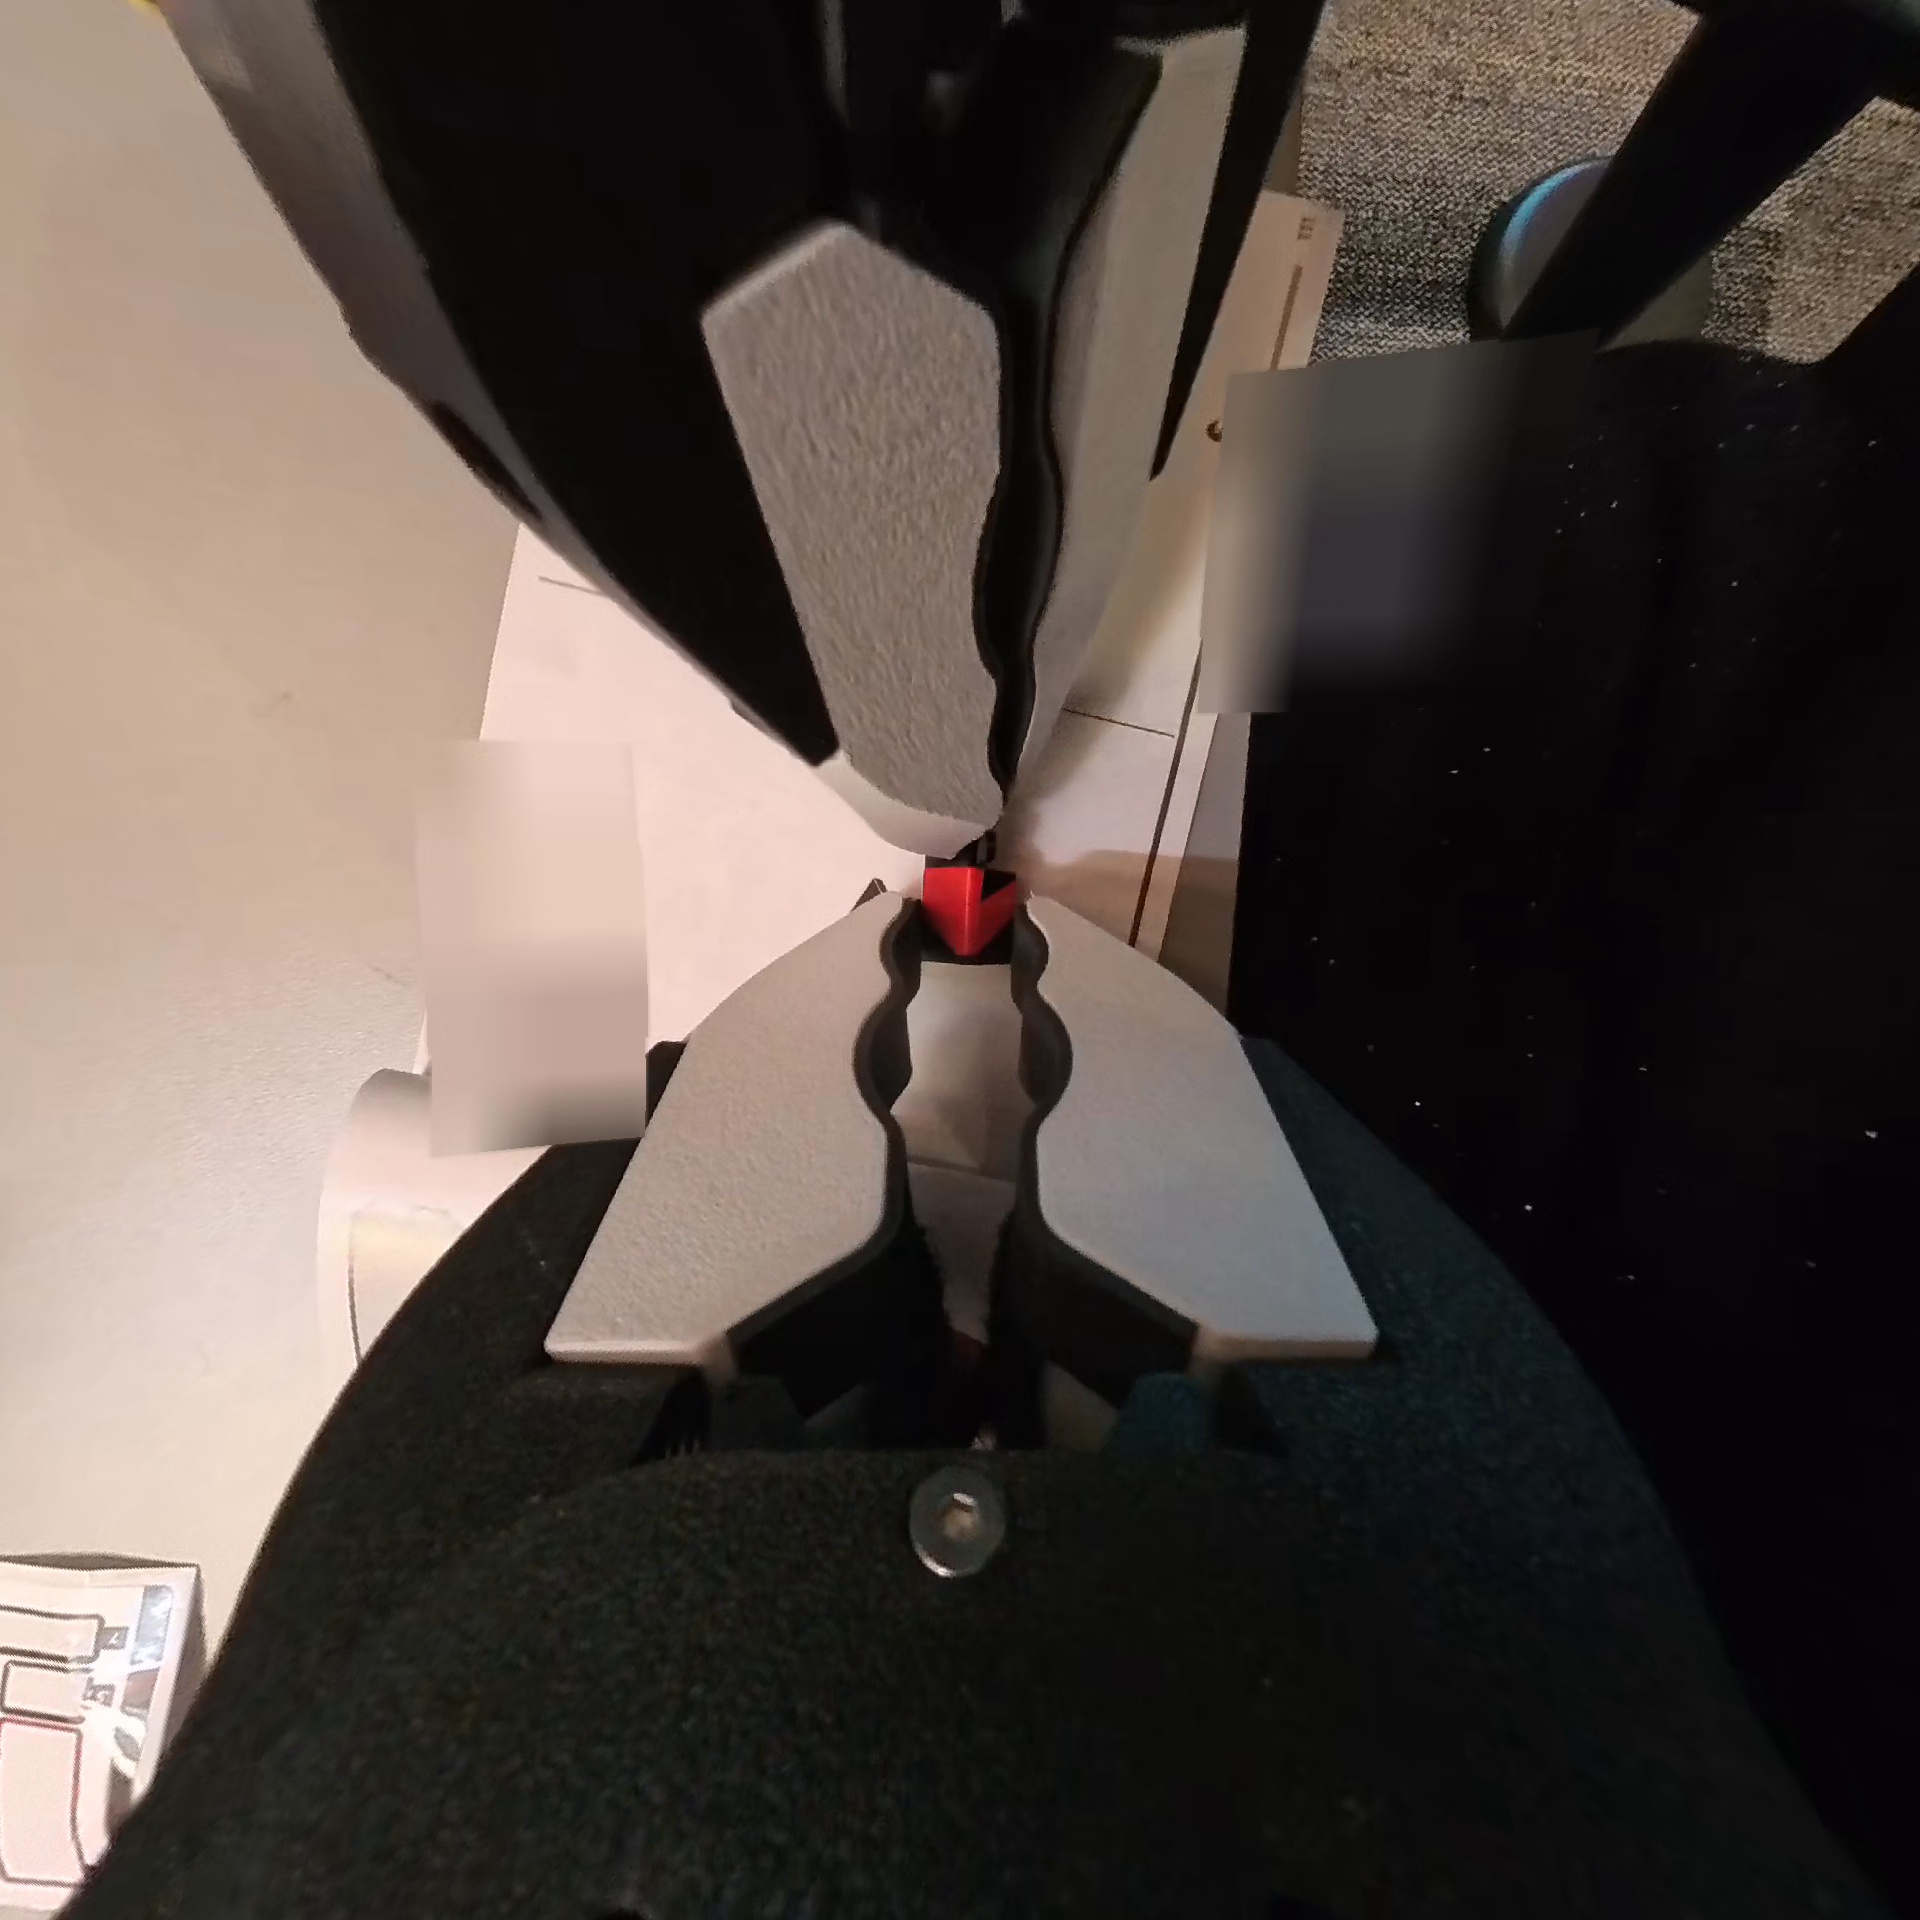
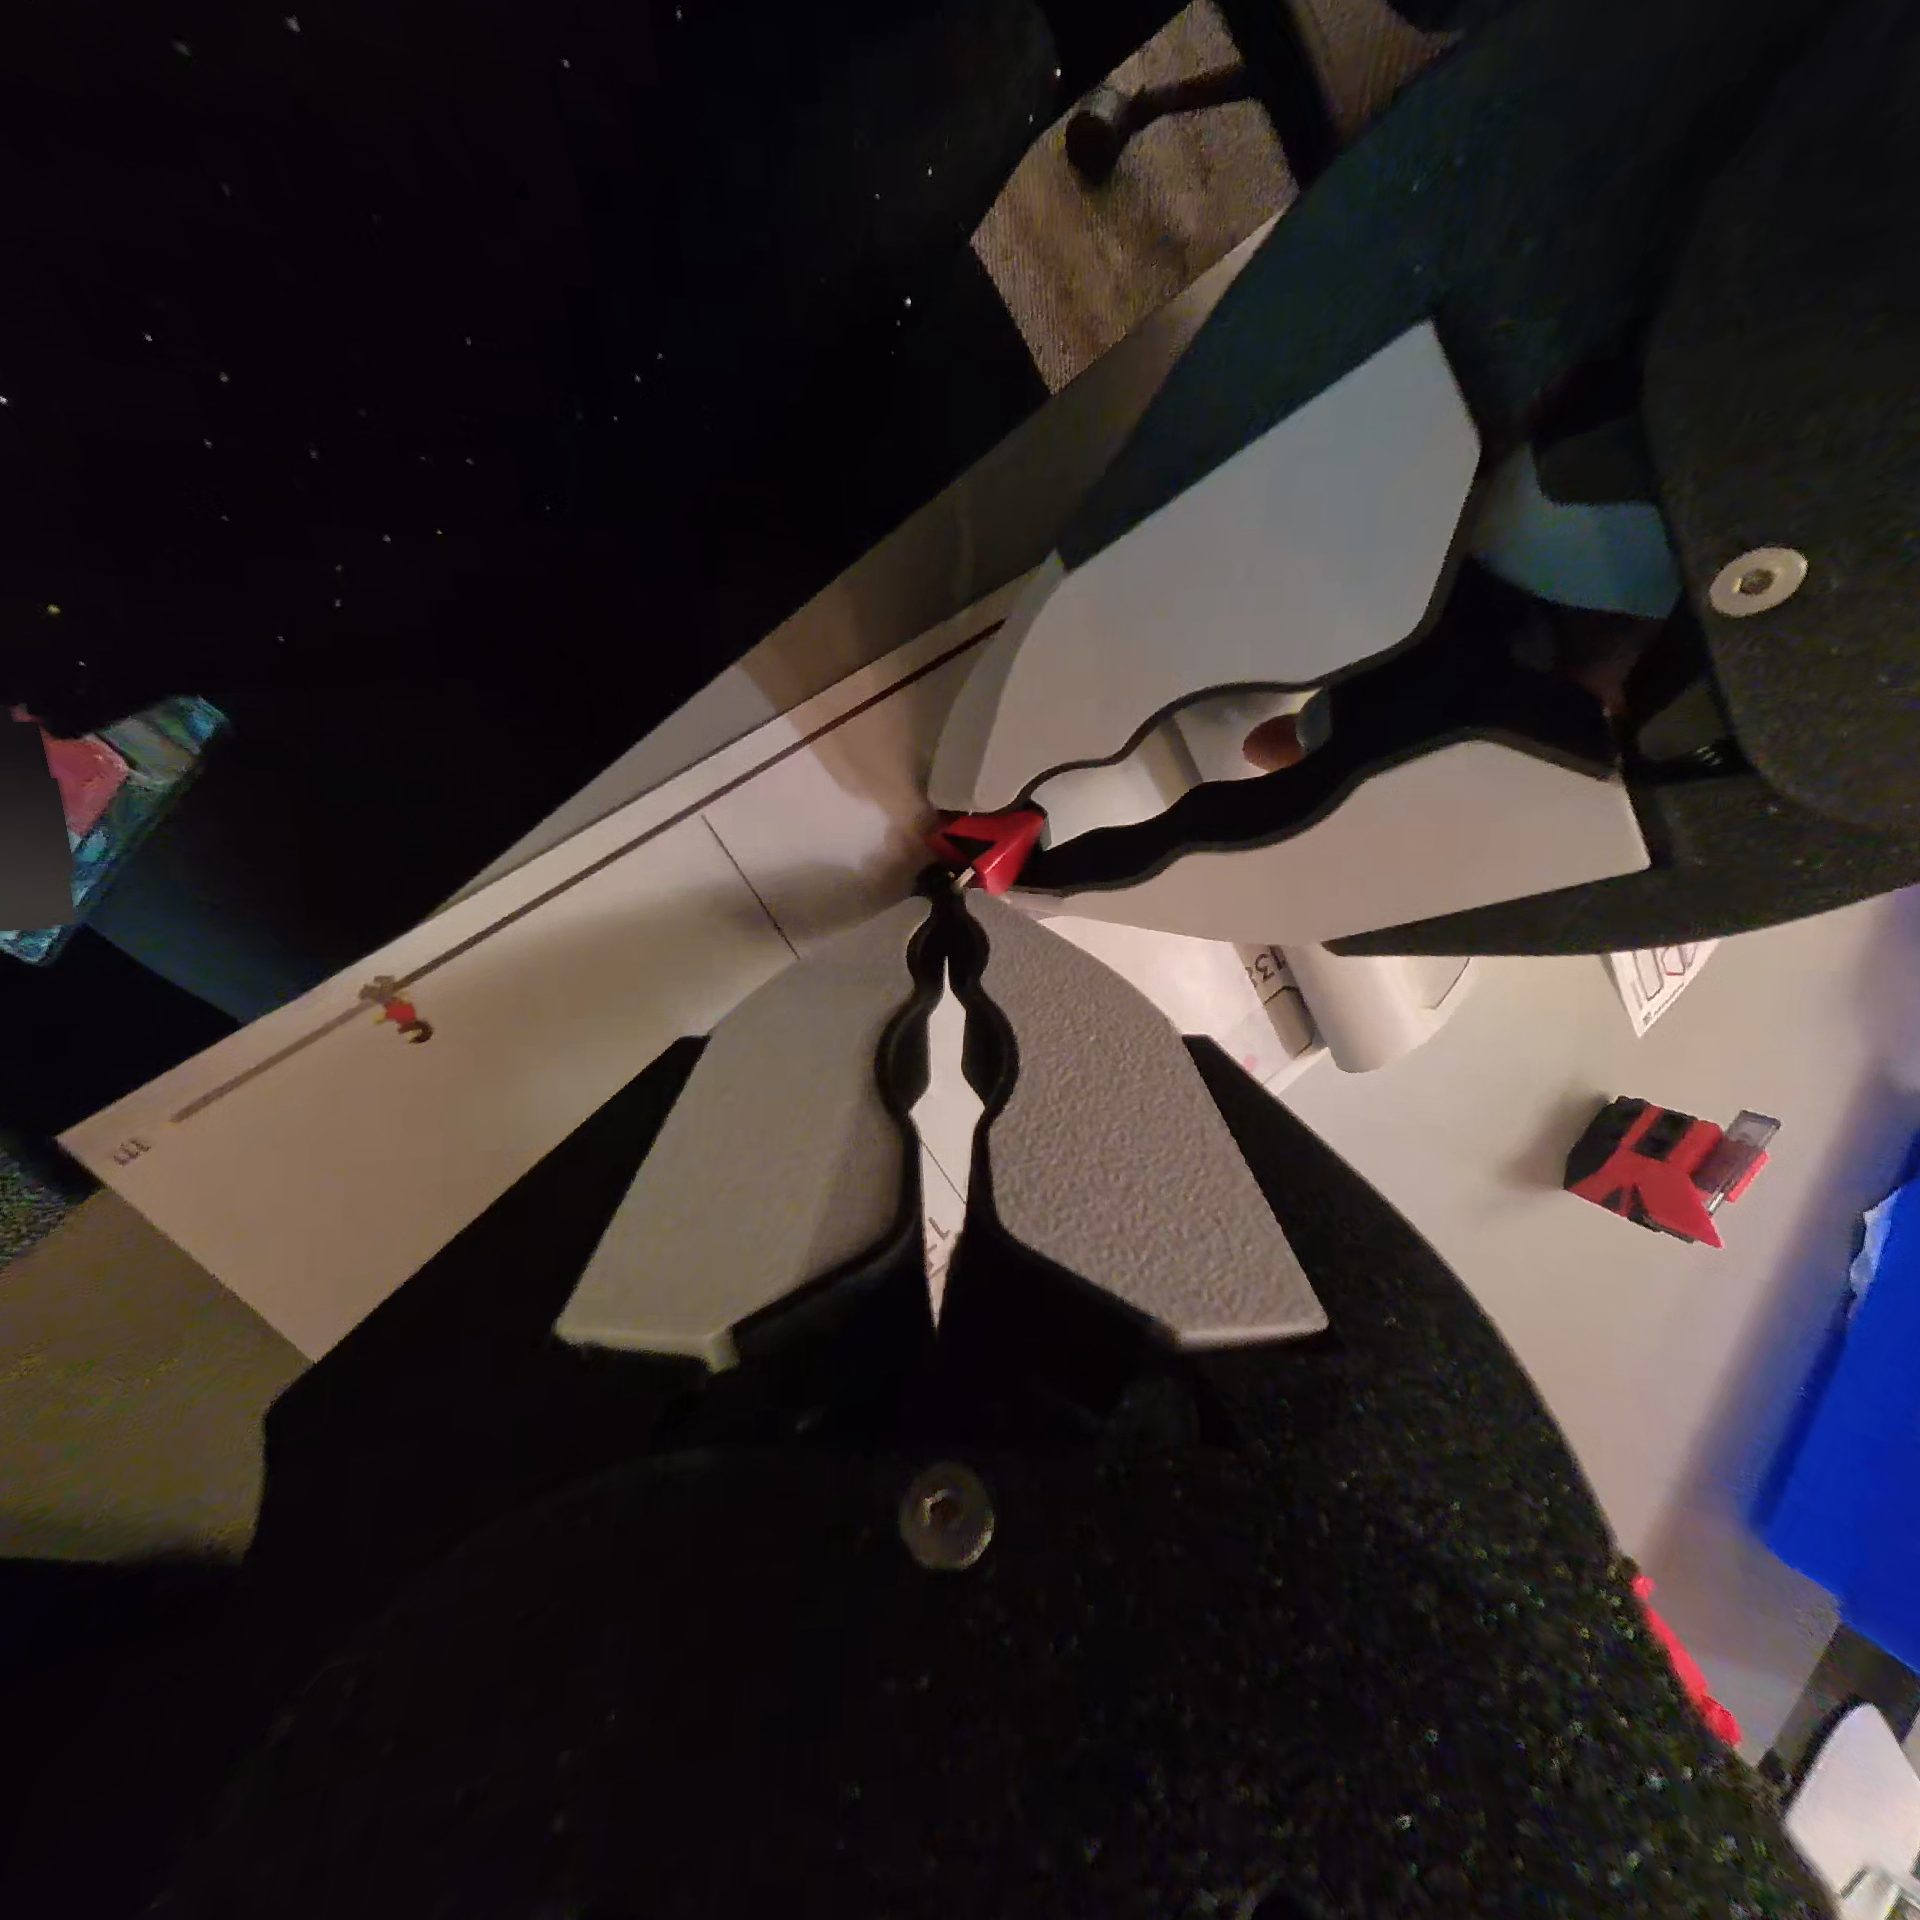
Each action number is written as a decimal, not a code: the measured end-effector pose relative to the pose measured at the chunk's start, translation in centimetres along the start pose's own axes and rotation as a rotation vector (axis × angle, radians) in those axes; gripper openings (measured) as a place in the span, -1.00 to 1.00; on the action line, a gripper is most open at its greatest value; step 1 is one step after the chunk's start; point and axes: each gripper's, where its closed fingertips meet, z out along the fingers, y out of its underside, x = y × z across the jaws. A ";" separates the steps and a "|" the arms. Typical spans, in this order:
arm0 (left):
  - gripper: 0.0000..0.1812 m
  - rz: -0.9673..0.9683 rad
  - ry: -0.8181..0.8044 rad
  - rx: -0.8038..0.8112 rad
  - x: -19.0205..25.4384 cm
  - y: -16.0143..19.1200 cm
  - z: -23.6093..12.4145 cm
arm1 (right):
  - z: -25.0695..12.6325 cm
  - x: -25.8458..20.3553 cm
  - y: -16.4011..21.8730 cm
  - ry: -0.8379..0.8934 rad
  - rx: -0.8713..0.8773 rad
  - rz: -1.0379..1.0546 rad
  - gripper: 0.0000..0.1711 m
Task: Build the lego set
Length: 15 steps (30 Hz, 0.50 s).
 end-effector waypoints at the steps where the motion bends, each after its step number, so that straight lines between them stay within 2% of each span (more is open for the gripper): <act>1: -0.82 0.002 0.002 -0.001 0.0 0.0 0.0 | 0.0 0.0 0.0 -0.008 -0.008 0.012 -0.99; 6: -0.82 0.023 0.004 -0.019 0.0 0.0 0.0 | 0.0 0.0 0.0 -0.038 -0.018 0.087 -0.99; 8: -0.82 0.026 0.009 -0.005 0.0 0.0 0.0 | 0.0 0.0 0.0 -0.030 0.000 0.197 -1.00; 9: -0.82 0.023 0.015 0.009 0.0 0.0 0.0 | -0.2 -0.2 0.1 -0.046 0.010 0.276 -0.98; 10: -0.82 0.010 0.022 0.028 0.0 -0.1 -0.1 | -0.4 -0.2 0.5 -0.038 0.012 0.359 -0.83; 11: -0.82 -0.001 0.030 0.052 0.0 -0.1 -0.1 | -0.9 0.2 0.8 0.008 0.034 0.440 -0.72; 15: -0.82 -0.060 0.055 0.234 -0.1 -1.1 -1.1 | -3.9 1.5 0.1 0.195 0.228 0.683 -0.65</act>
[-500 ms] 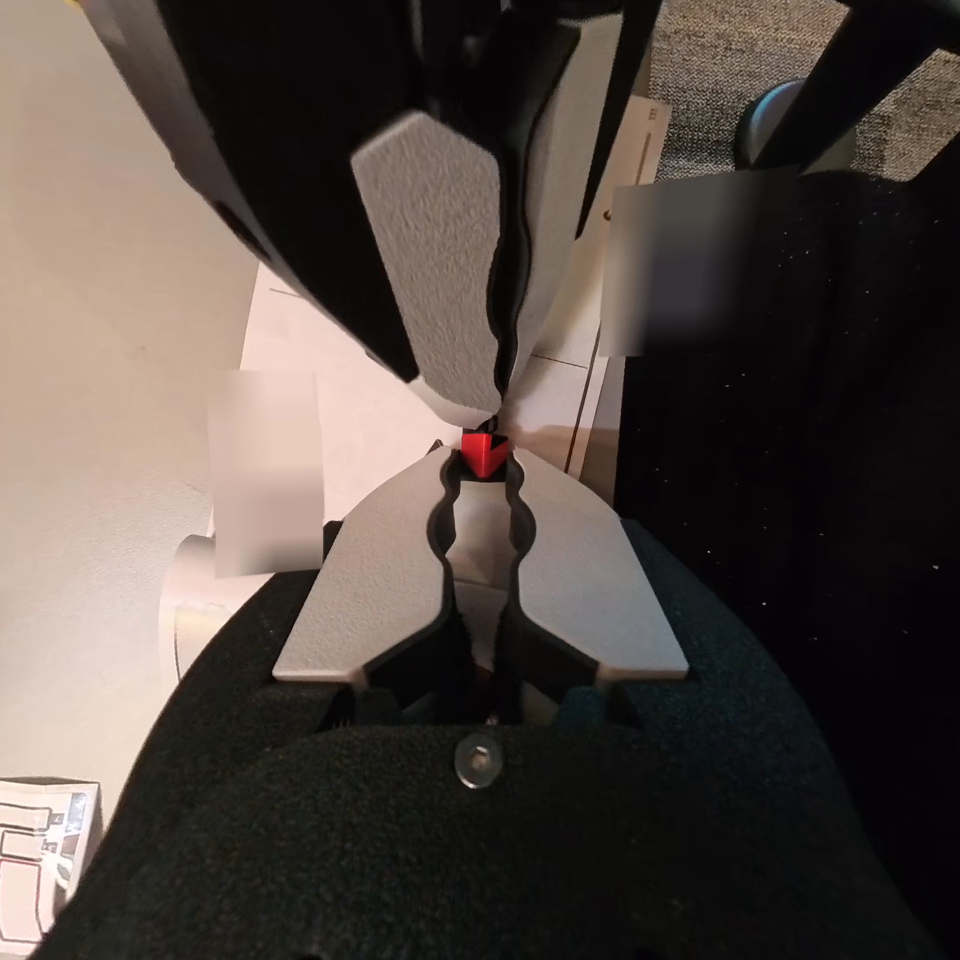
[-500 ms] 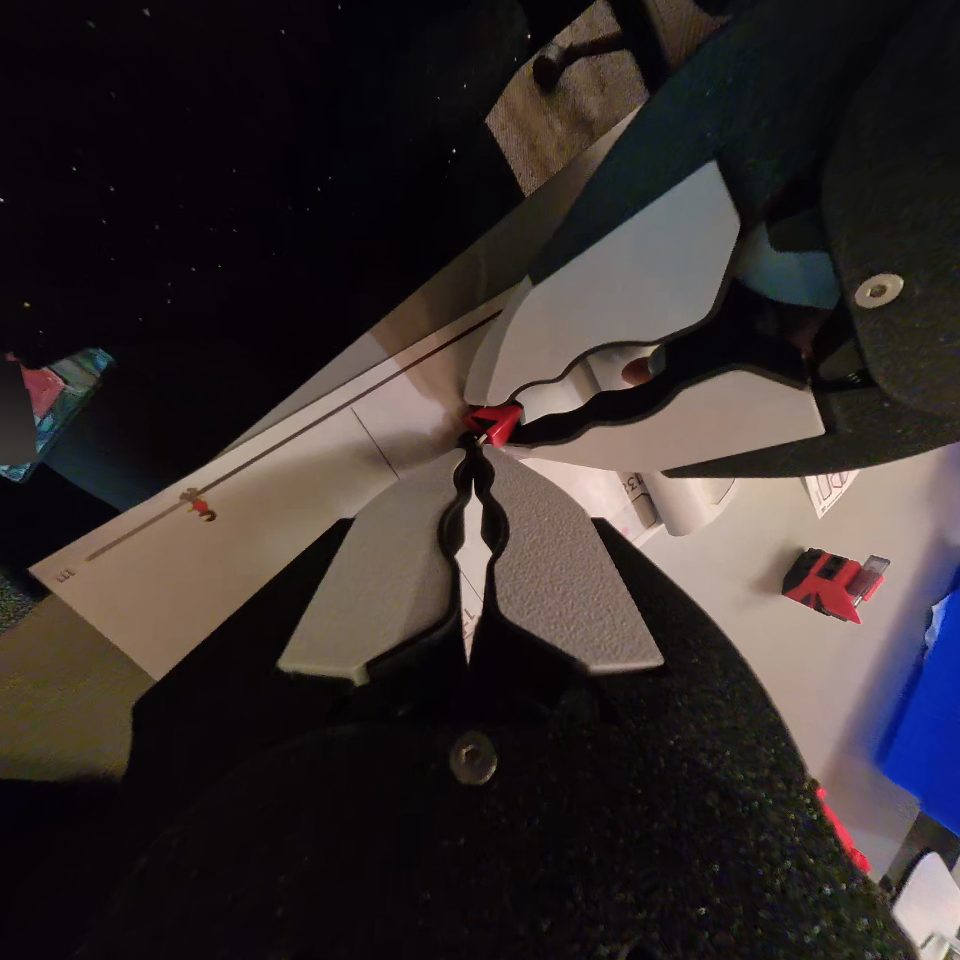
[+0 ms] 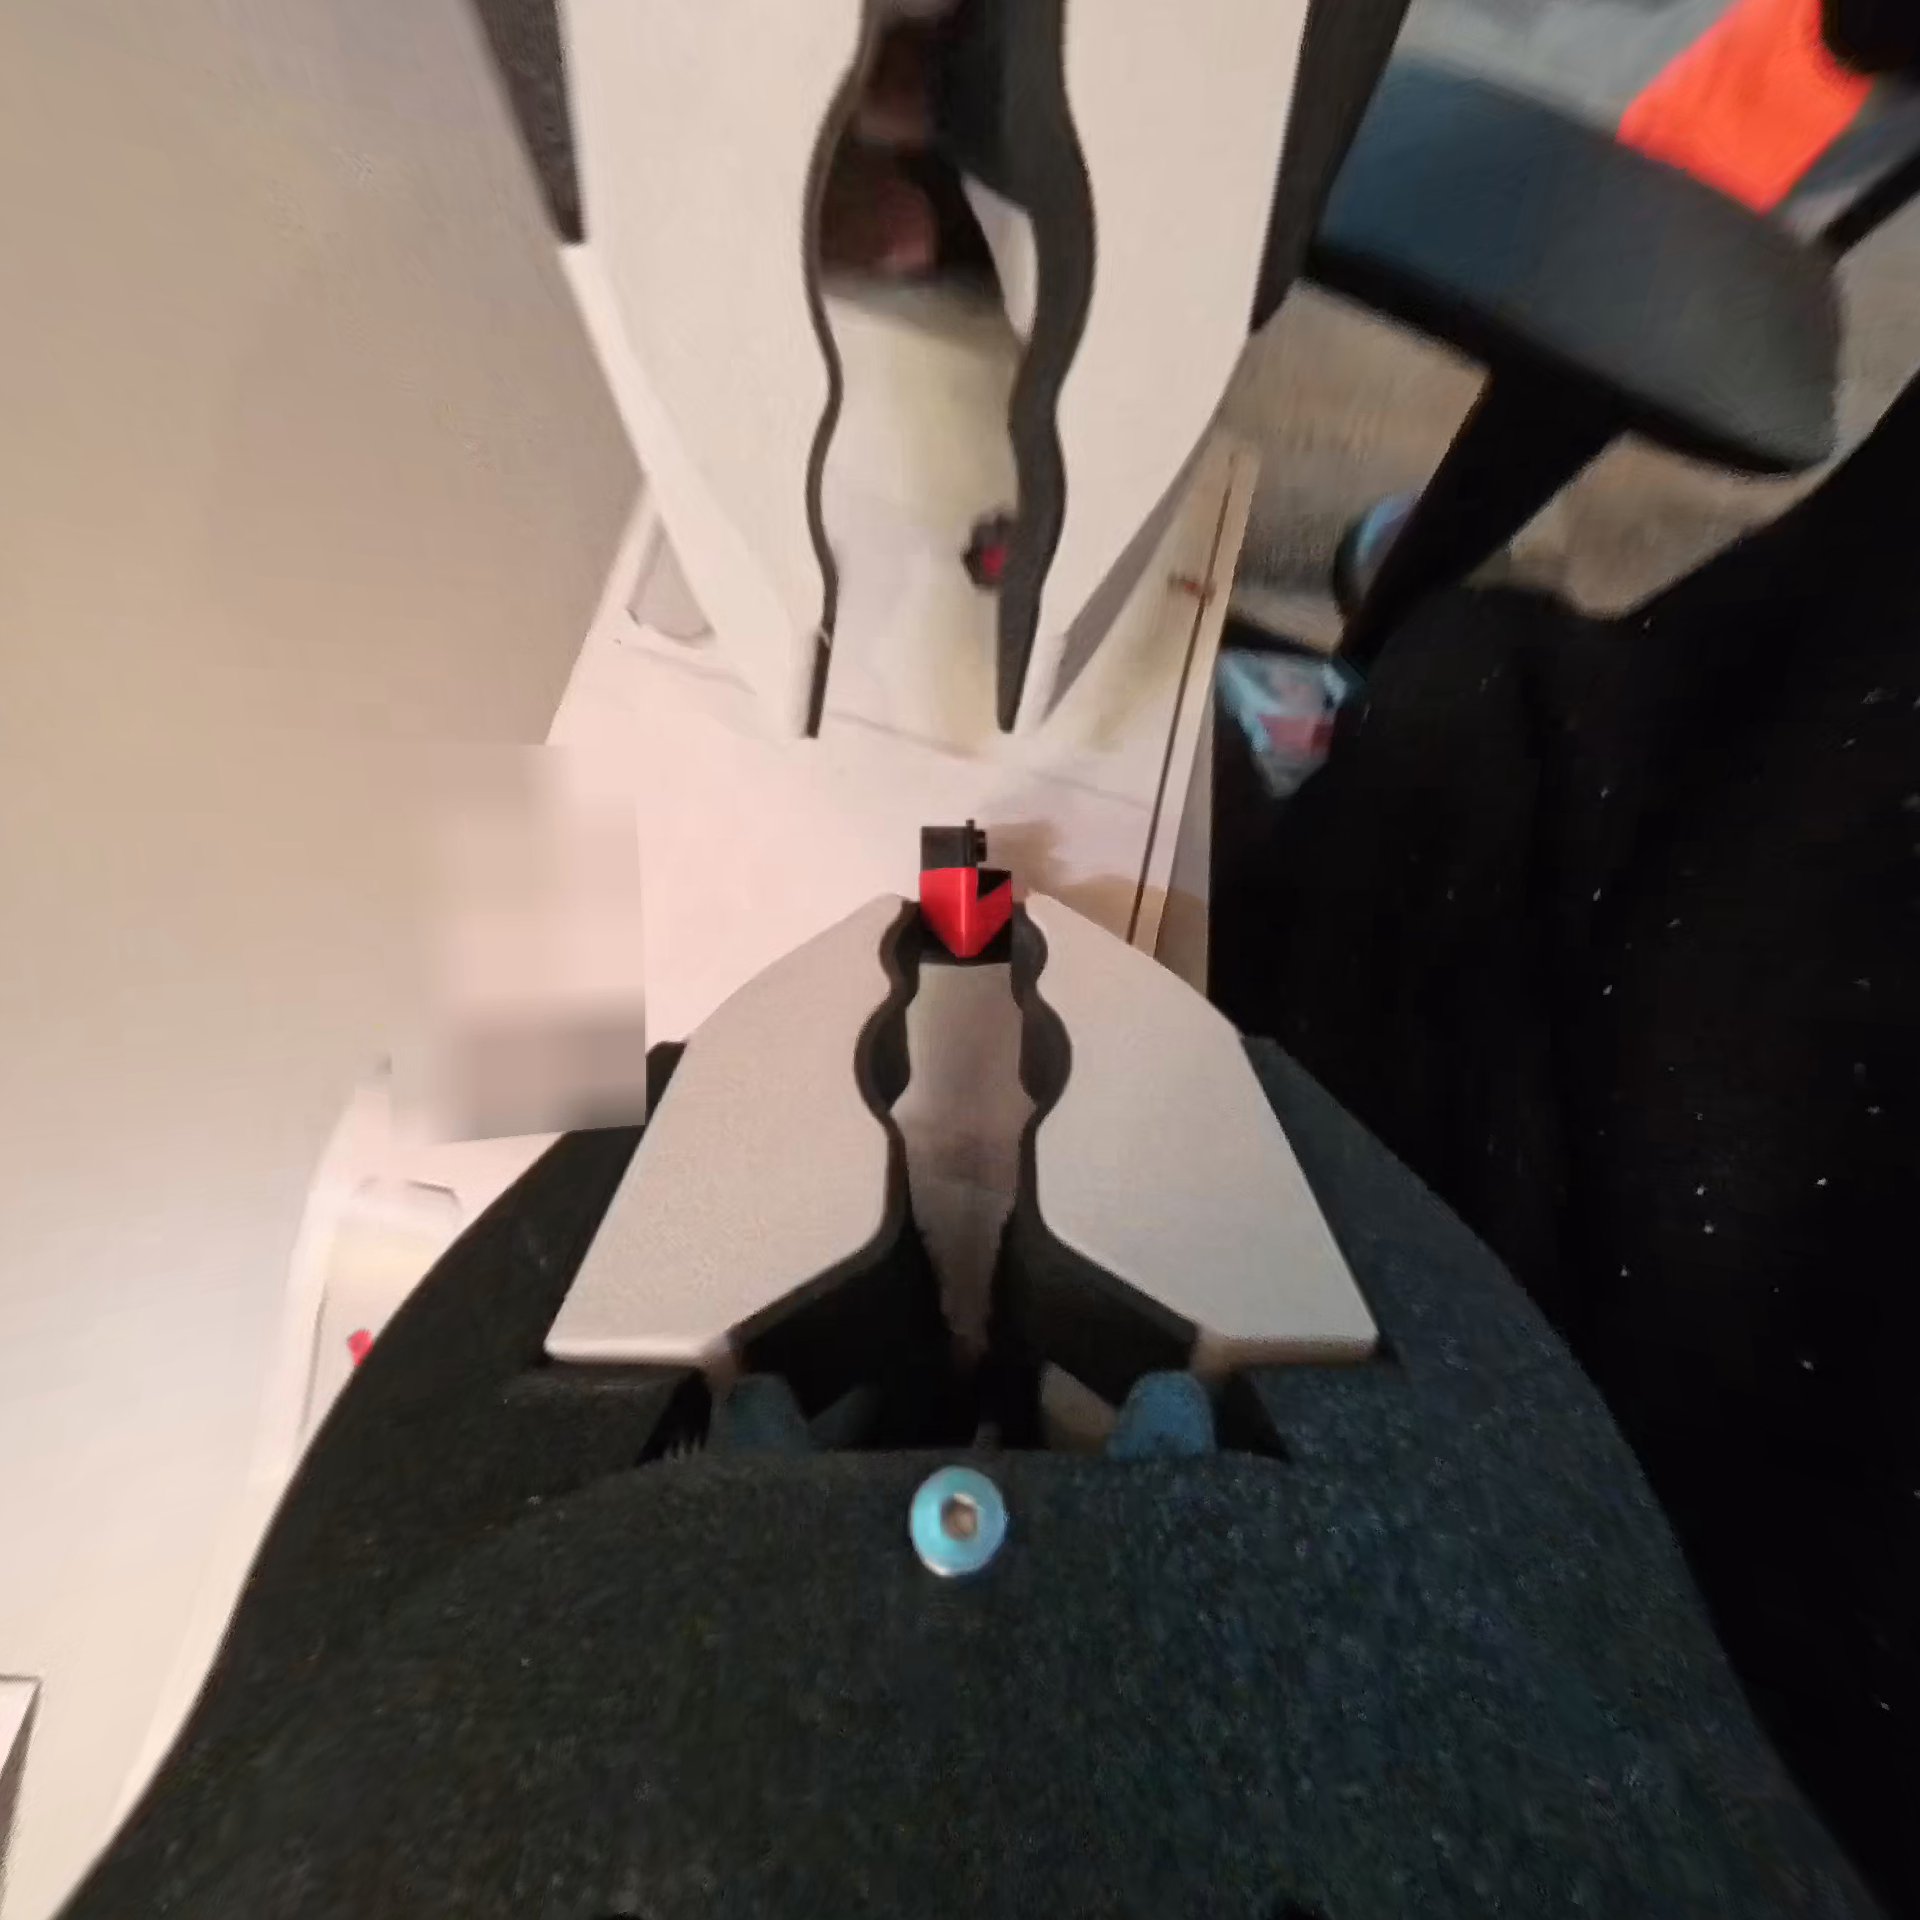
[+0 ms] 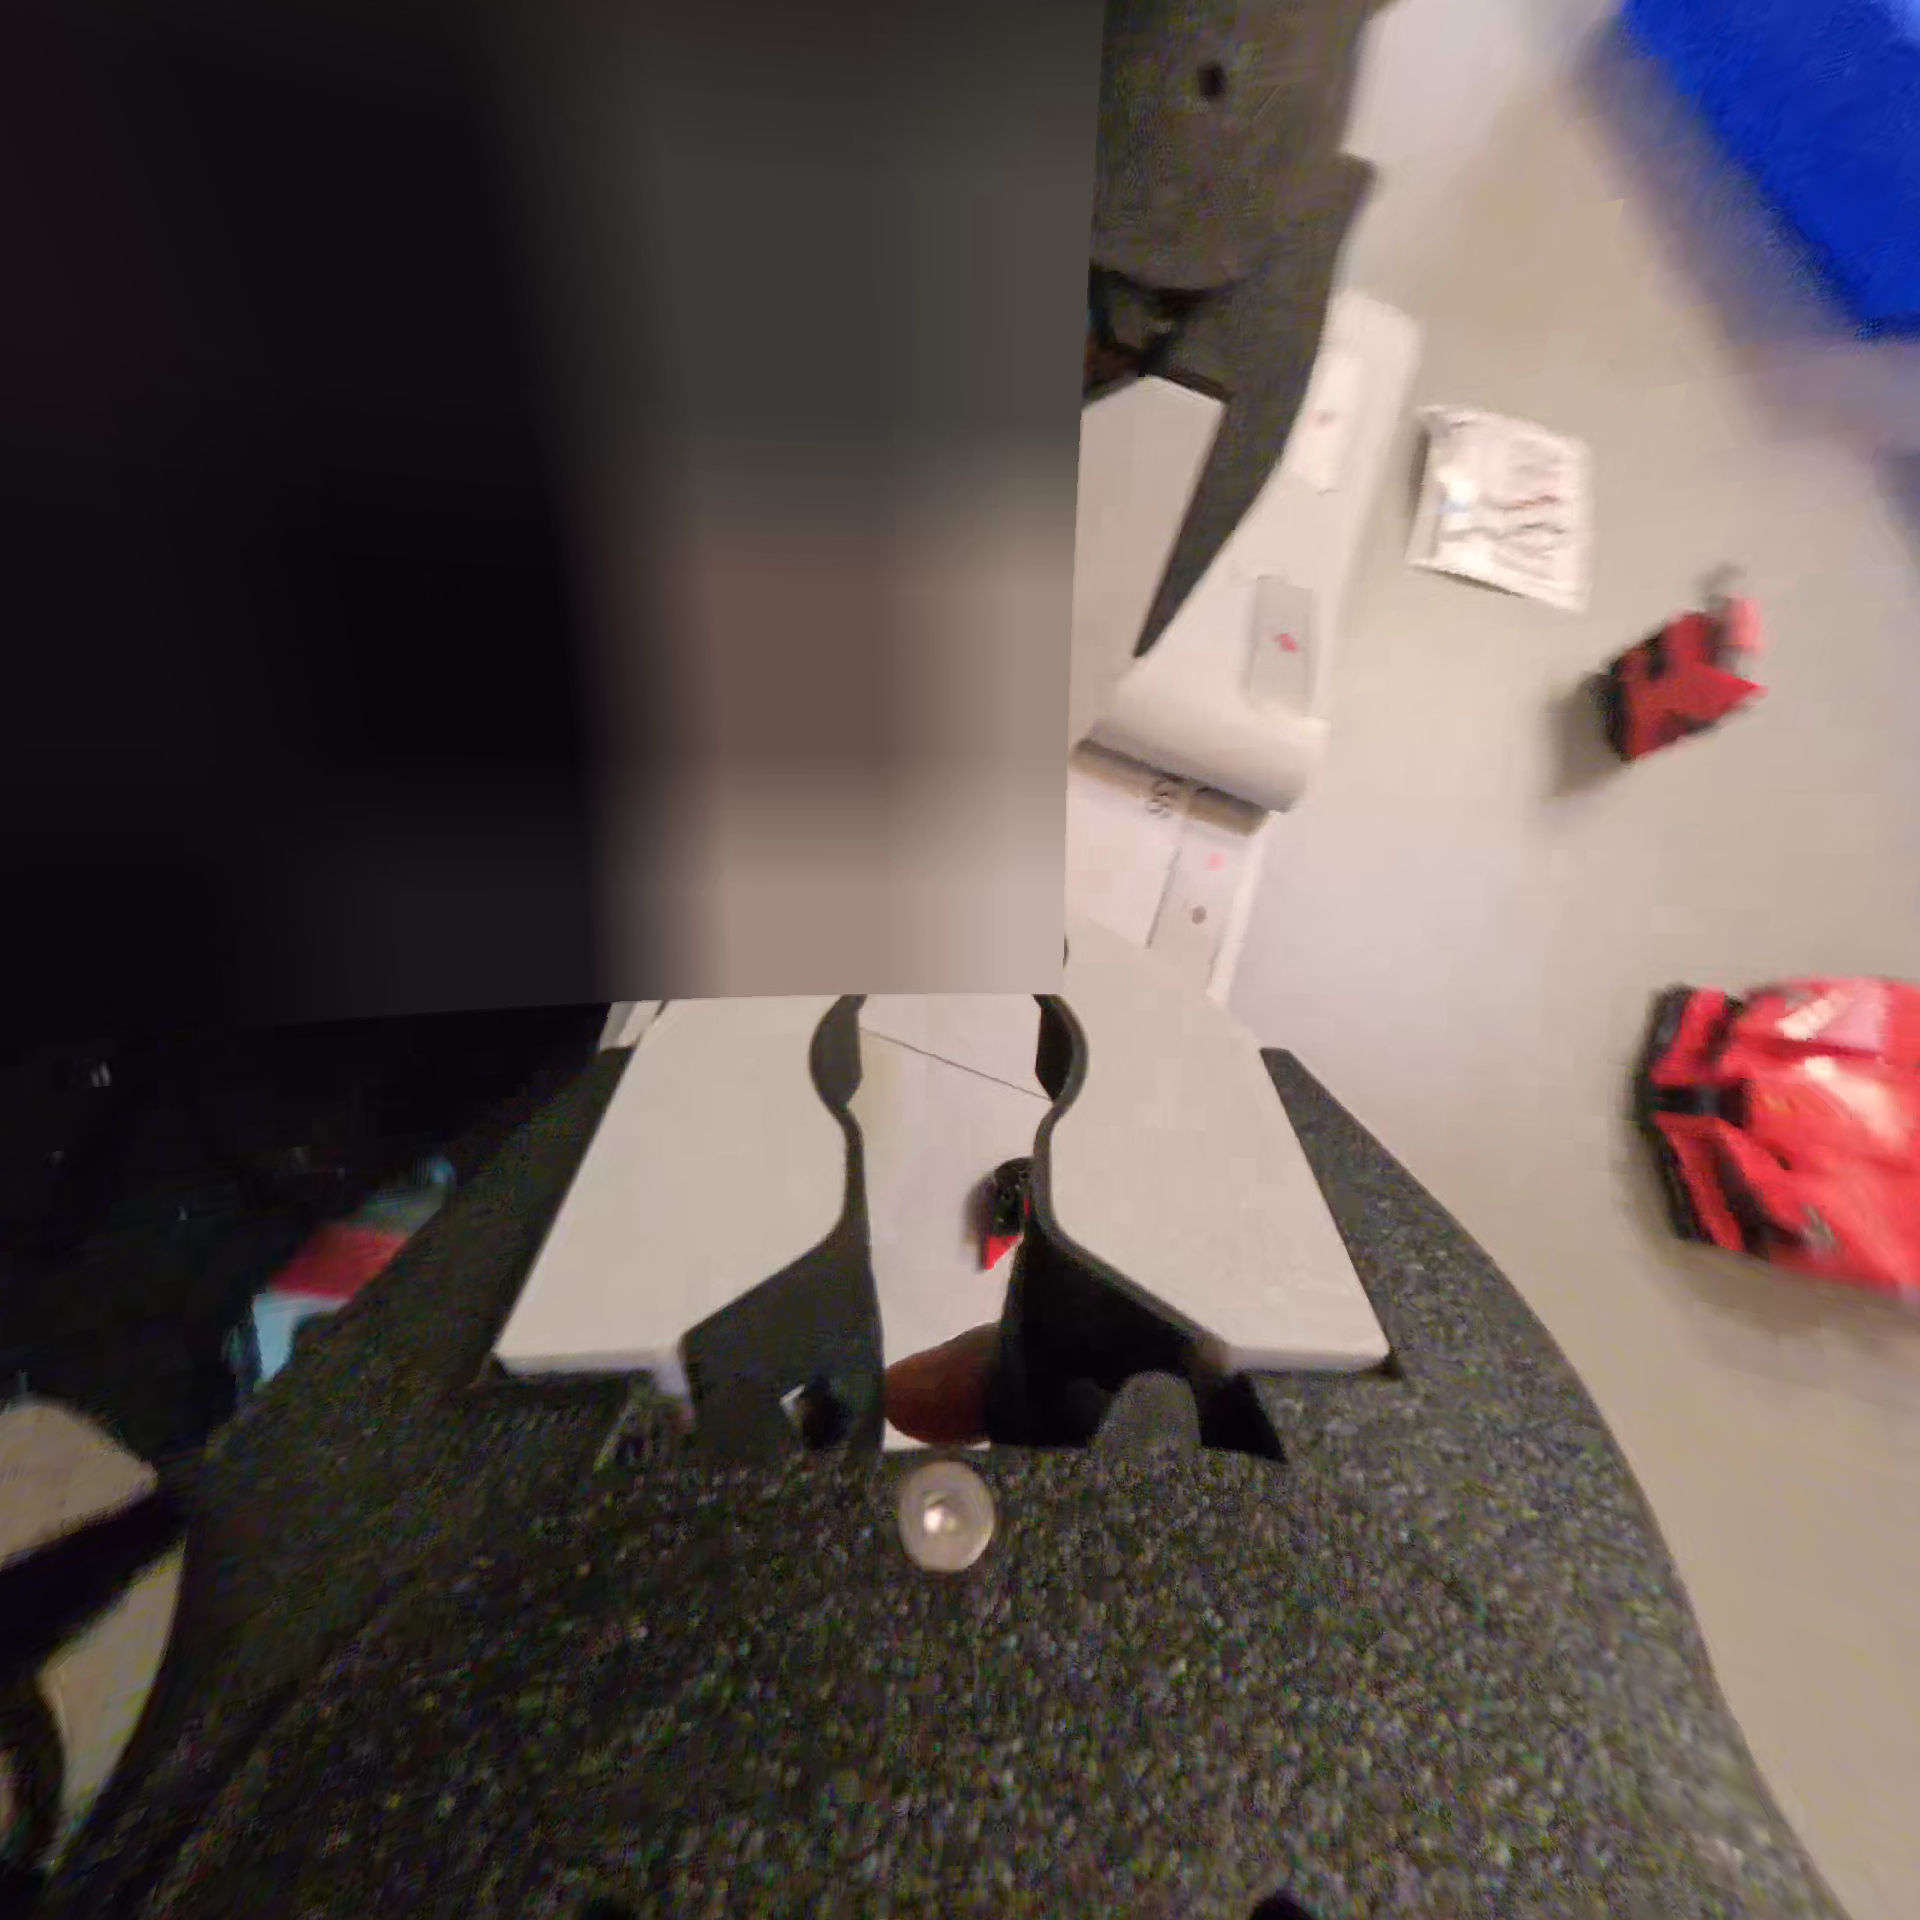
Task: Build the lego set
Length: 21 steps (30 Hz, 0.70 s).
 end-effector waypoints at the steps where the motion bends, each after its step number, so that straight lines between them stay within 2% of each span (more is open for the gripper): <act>1: -0.82 0.010 -0.004 0.084 -0.1 -0.9 -0.6 | -0.6 0.3 -0.5 0.051 0.038 0.050 -0.64; 4: -0.82 0.092 -0.069 0.451 -0.3 -5.0 -3.8 | -2.9 1.1 -3.8 0.190 0.267 0.167 -0.55; 5: -0.82 0.126 -0.113 0.585 -0.3 -6.4 -5.3 | -3.8 1.5 -5.0 0.235 0.360 0.213 -0.58; 7: -0.82 0.212 -0.263 0.791 -0.6 -8.3 -7.9 | -5.5 2.0 -7.0 0.305 0.530 0.297 -0.58; 10: -0.82 0.367 -0.554 0.974 -0.7 -9.6 -11.2 | -7.8 2.5 -9.4 0.430 0.748 0.351 -0.64; 13: -0.82 0.496 -0.759 1.056 0.1 -10.1 -12.9 | -8.6 1.9 -11.5 0.534 0.858 0.278 -0.71; 18: -0.82 0.595 -0.892 1.084 1.2 -10.3 -13.8 | -6.0 0.8 -13.4 0.585 0.724 0.152 -0.64; 21: -0.82 0.656 -1.003 1.035 1.2 -10.0 -14.2 | -6.1 0.6 -14.0 0.610 0.728 0.129 -0.69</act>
